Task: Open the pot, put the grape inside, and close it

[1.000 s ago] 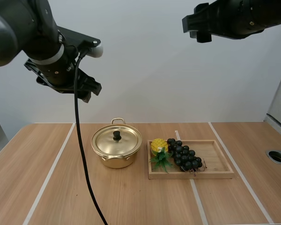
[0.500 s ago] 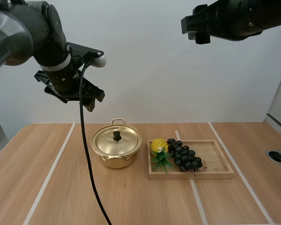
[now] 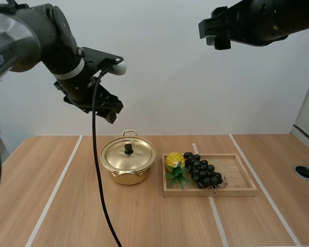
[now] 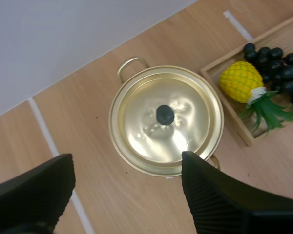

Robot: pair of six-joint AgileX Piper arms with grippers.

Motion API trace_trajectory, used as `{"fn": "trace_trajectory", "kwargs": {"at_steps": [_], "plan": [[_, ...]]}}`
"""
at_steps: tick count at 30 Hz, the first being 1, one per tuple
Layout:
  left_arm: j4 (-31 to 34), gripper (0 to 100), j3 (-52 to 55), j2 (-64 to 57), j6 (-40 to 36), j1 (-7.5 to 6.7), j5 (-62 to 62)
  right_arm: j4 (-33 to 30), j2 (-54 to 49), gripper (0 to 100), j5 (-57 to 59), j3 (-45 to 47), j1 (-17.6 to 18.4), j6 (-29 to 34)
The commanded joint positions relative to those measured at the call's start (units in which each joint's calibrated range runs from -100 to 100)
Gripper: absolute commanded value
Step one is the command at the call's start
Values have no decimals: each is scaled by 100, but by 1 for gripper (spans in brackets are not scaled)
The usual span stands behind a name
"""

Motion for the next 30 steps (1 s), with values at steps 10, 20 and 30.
{"fn": "trace_trajectory", "kwargs": {"at_steps": [10,20,30], "plan": [[-265,100,-8,1032,671,-63,-24,46,-41,100,36,-47,-17,-22],[171,100,-20,1619,582,-596,-488,46,-41,100,322,-47,-17,-54],[181,100,-58,2178,556,-638,-988,46,-41,100,370,-47,-17,-64]]}}
